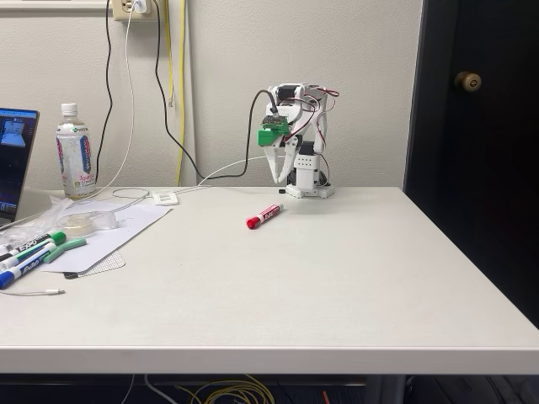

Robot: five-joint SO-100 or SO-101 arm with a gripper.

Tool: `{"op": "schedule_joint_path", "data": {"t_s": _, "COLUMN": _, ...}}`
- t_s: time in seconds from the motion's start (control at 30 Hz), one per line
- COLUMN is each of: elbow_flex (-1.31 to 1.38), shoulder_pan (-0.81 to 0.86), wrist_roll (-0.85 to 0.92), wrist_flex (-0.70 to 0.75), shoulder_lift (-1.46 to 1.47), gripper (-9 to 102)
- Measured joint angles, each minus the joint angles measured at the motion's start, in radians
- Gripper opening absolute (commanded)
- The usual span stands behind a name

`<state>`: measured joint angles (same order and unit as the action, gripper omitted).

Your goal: Pick up the red marker.

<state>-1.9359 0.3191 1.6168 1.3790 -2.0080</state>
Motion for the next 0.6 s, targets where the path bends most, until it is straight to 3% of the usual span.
{"op": "schedule_joint_path", "data": {"t_s": 0.6, "elbow_flex": 0.031, "shoulder_pan": 0.071, "wrist_roll": 0.097, "wrist_flex": -0.183, "shoulder_lift": 0.158, "gripper": 0}}
